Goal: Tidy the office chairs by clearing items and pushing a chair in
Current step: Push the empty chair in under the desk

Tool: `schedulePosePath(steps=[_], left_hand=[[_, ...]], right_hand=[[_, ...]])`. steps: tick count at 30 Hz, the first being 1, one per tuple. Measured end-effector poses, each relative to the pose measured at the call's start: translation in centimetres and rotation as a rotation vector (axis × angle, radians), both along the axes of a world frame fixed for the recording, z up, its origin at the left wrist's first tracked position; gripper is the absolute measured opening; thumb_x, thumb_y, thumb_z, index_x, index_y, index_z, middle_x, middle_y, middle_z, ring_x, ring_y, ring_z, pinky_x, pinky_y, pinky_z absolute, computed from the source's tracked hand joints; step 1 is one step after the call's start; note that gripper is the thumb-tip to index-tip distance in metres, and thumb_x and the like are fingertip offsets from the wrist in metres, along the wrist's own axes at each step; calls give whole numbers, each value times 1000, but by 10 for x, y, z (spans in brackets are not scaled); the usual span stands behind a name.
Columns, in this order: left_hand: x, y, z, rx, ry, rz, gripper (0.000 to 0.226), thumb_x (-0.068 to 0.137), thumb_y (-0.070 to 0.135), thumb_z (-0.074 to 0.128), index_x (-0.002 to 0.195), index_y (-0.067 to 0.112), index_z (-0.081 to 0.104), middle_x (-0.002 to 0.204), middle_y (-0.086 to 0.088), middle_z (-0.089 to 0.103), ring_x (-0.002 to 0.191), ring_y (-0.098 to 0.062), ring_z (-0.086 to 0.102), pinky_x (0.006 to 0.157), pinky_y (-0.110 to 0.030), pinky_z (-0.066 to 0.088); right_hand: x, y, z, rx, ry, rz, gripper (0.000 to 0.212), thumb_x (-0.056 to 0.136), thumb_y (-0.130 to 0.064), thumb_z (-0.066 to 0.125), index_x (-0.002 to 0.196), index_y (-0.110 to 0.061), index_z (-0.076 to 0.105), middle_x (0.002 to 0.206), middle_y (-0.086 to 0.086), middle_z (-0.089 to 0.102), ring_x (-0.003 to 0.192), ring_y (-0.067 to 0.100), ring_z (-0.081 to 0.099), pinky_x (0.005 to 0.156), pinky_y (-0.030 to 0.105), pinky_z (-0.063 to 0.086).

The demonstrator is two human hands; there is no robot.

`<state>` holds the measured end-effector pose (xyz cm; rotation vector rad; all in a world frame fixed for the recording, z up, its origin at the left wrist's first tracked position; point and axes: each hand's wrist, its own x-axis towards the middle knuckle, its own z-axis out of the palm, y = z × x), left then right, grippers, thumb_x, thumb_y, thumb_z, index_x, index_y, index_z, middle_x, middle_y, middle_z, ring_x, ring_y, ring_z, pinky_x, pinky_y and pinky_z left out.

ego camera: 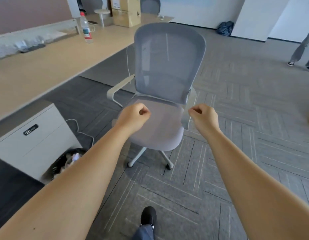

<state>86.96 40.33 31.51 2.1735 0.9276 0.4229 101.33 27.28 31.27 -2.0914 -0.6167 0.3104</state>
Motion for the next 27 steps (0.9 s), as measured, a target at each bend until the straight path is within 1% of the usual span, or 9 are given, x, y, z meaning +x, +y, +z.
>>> schedulePosePath(steps=[2, 4, 6, 8, 13, 18, 21, 24, 27], left_hand=[[35, 15, -2, -19, -1, -18, 19, 89, 21, 49, 99, 12, 62, 91, 1, 60, 84, -17, 54, 63, -26, 41], [72, 32, -2, -34, -5, -26, 19, 88, 22, 49, 98, 12, 62, 92, 1, 60, 87, -19, 55, 72, -28, 43], [111, 50, -1, -48, -1, -27, 19, 88, 23, 48, 97, 14, 62, 93, 2, 59, 87, -19, 54, 75, -30, 46], [151, 67, 2, -41, -4, -50, 15, 87, 23, 48, 92, 16, 61, 92, 3, 59, 86, -18, 54, 69, -28, 45], [240, 95, 15, -41, -5, -107, 17, 88, 20, 49, 95, 12, 62, 91, 2, 58, 84, -18, 52, 57, -20, 38], [313, 119, 18, -52, -15, -94, 10, 88, 21, 49, 89, 17, 59, 81, 6, 56, 83, -15, 50, 54, -13, 35], [355, 131, 14, -53, -20, -39, 7, 87, 21, 50, 86, 18, 57, 74, 10, 53, 84, -15, 50, 58, -11, 32], [404, 138, 9, -60, -32, 35, 6, 87, 20, 51, 84, 19, 56, 69, 15, 50, 83, -15, 50, 59, -14, 33], [458, 139, 5, -81, -76, 125, 6, 86, 22, 51, 85, 20, 56, 78, 7, 57, 85, -16, 52, 65, -24, 37]], right_hand=[[33, 10, -1, 5, -4, -22, 10, 86, -15, 50, 85, -15, 59, 64, -10, 49, 59, 4, 43, 51, 19, 34], [68, 23, -1, 1, -8, -48, 10, 86, -15, 50, 85, -14, 60, 65, -10, 50, 59, 3, 43, 51, 19, 34], [104, 38, 1, -8, -7, -70, 10, 85, -14, 50, 85, -14, 60, 65, -10, 50, 59, 3, 43, 51, 20, 34], [140, 52, 6, -3, -4, -93, 11, 85, -13, 49, 84, -13, 60, 64, -9, 50, 59, 6, 44, 50, 20, 34], [222, 74, 20, 20, 8, -135, 10, 86, -14, 49, 83, -13, 58, 63, -8, 50, 59, 8, 45, 51, 21, 36], [298, 99, 21, 28, 21, -132, 9, 86, -15, 49, 85, -13, 58, 63, -7, 49, 55, 7, 43, 50, 21, 35], [346, 114, 18, 23, 32, -91, 10, 87, -14, 48, 86, -12, 57, 64, -6, 49, 54, 8, 43, 47, 20, 35], [403, 127, 18, 8, 20, -28, 9, 87, -13, 47, 84, -11, 56, 62, -5, 47, 52, 9, 41, 45, 20, 32], [464, 141, 19, -1, -8, 43, 11, 88, -14, 48, 85, -12, 58, 63, -6, 48, 54, 8, 43, 47, 21, 34]])
